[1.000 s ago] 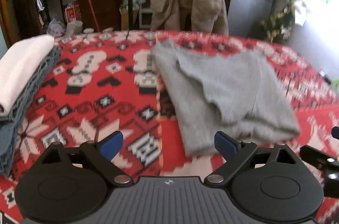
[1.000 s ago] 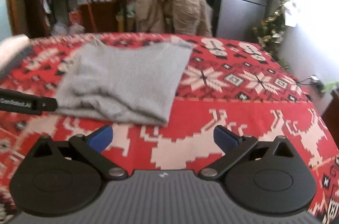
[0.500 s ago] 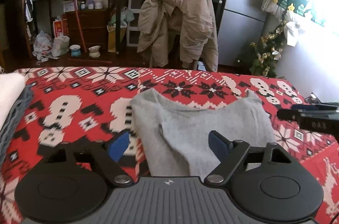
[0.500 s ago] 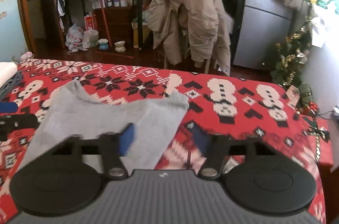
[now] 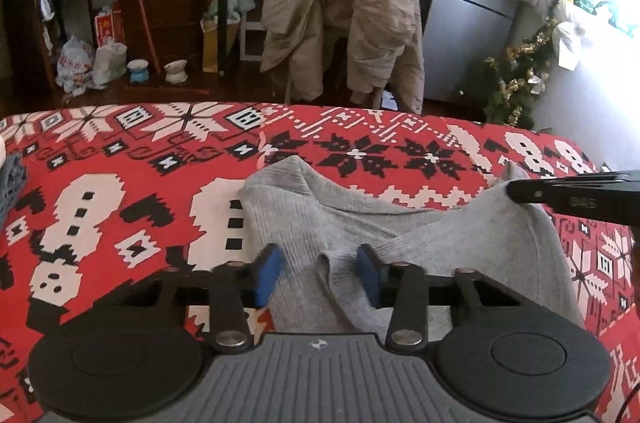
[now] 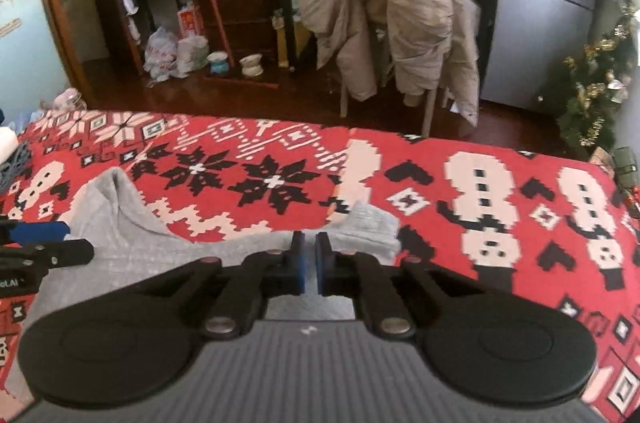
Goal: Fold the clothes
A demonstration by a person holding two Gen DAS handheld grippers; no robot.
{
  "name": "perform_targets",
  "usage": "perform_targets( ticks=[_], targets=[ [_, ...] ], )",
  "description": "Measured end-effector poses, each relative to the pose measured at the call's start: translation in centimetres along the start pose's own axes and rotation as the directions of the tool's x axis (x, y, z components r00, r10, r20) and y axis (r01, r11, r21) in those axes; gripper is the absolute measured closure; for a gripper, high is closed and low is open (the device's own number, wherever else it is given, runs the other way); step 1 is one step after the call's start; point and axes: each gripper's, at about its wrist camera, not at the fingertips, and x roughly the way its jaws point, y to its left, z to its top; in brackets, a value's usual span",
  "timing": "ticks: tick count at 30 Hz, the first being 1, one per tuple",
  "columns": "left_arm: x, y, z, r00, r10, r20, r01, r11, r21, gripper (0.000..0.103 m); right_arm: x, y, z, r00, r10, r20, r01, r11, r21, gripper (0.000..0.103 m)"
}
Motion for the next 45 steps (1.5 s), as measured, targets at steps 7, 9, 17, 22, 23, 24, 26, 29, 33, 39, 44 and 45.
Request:
perform_targets(
  ticks=[7, 9, 17, 22, 23, 24, 26, 29, 33, 39, 44, 45],
  targets=[
    [-1.1, 0.2, 0.1, 1.000, 0.016, 0.020, -0.016, 1.000, -0.004, 0.101, 1.3, 0.7, 0.2, 1.000, -0.027, -0.013, 0.027, 0.998, -0.052, 0.100],
    [-1.0, 0.3, -0.1, 1.000, 0.020, 0.016, -0.020, 1.000, -0.001, 0.100, 1.4, 0.4, 0.4, 0.999, -0.032, -0.012, 0.032, 0.999, -0.035, 0.100],
    [-1.3, 1.0, 0.0, 0.999, 0.043, 0.016, -0.043, 0.999, -0.005, 0.098, 0.0, 0.7, 0.7, 0.999, -0.049, 0.014, 0.050, 0.997, -0.052, 0.094],
    [-1.4, 1.7, -0.1, 0.998, 0.054, 0.014, -0.054, 0.998, -0.021, 0.097, -0.3, 2.2, -0.3, 1.000, -0.024, -0.010, 0.023, 0.994, -0.104, 0.094],
    [-1.5, 1.8, -0.2, 0.998, 0.056, 0.011, -0.056, 0.998, -0.019, 0.097, 0.2, 2.4, -0.4, 0.999, -0.033, -0.017, 0.031, 0.993, -0.113, 0.094],
    [-1.7, 1.9, -0.2, 0.998, 0.057, 0.011, -0.057, 0.998, -0.017, 0.097, 0.8, 2.4, -0.3, 0.999, -0.036, -0.019, 0.033, 0.994, -0.108, 0.094],
    [-2.1, 1.9, -0.3, 0.998, 0.059, 0.014, -0.059, 0.998, -0.014, 0.097, 1.3, 2.1, 0.1, 0.999, -0.033, -0.007, 0.032, 0.997, -0.076, 0.094],
    [-2.8, 2.1, -0.3, 0.999, 0.042, 0.020, -0.042, 0.999, -0.024, 0.097, 0.7, 1.6, 0.8, 1.000, -0.024, 0.015, 0.024, 0.999, -0.028, 0.094],
    [-3.8, 1.8, -0.2, 0.999, 0.000, 0.040, 0.002, 0.999, -0.040, 0.098, -1.5, 0.2, 0.3, 0.997, -0.058, 0.041, 0.059, 0.998, -0.014, 0.093],
    [-3.1, -1.7, -0.8, 0.998, -0.058, 0.039, 0.055, 0.996, 0.073, 0.097, -0.6, -2.4, -1.0, 0.995, -0.102, -0.003, 0.102, 0.994, 0.036, 0.093],
    [-1.7, -2.2, -2.2, 1.000, -0.019, 0.021, 0.016, 0.991, 0.131, 0.091, 0.6, -2.9, -0.1, 0.992, -0.123, 0.000, 0.123, 0.992, 0.042, 0.093],
    [-1.9, -2.0, -2.1, 1.000, -0.018, 0.020, 0.015, 0.992, 0.125, 0.091, 0.5, -3.0, 0.0, 0.992, -0.125, 0.004, 0.125, 0.991, 0.046, 0.093]
  ],
)
